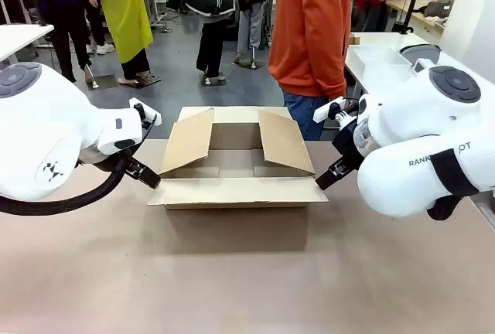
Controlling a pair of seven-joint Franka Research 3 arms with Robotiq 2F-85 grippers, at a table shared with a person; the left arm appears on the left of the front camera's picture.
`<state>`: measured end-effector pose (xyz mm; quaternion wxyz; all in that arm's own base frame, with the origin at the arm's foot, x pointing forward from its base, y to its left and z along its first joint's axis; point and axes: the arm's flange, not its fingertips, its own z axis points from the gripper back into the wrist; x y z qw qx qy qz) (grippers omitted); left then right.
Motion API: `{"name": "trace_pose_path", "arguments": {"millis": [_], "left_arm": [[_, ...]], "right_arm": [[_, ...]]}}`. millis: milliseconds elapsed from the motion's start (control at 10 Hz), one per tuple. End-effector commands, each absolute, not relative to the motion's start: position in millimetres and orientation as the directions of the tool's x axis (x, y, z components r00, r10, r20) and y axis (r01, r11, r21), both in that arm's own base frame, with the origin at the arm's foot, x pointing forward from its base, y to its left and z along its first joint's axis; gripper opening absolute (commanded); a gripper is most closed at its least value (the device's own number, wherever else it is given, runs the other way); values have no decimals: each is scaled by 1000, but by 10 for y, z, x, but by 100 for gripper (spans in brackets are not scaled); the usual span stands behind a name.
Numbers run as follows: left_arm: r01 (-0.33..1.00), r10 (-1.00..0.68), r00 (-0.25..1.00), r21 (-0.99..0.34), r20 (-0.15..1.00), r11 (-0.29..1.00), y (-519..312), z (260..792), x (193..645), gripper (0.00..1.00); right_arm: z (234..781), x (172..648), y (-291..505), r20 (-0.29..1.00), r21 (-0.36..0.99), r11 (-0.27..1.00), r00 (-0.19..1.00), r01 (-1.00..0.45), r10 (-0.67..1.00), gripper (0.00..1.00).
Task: Pack the gift set into the box.
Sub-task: Place both hands on the side flaps of the Package Box and spread them outward.
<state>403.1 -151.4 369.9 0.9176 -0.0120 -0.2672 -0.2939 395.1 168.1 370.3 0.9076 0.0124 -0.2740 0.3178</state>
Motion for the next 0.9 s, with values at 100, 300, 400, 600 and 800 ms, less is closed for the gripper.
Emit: {"name": "trace_pose_path", "arguments": {"millis": [100, 300, 400, 600, 800], "left_arm": [[546, -533, 684, 135, 498, 827, -1515, 3701, 4031, 100], [546, -533, 684, 135, 498, 827, -1515, 3701, 4031, 100], [546, -533, 684, 135, 498, 827, -1515, 3701, 4031, 100], [546, -533, 684, 135, 498, 827, -1515, 3701, 4031, 100], [546, -533, 684, 135, 498, 827, -1515, 3701, 4031, 100]], "right_arm": [[3703, 3951, 1681, 505, -152, 798, 648, -584, 570, 100], [3703, 3951, 1681, 505, -152, 798, 648, -584, 570, 100], [3703, 3951, 1681, 505, -152, 798, 648, -584, 570, 100], [3703, 3951, 1681, 505, -152, 798, 648, -584, 570, 100], [3703, 3951, 1681, 505, -152, 798, 648, -584, 570, 100]]}}
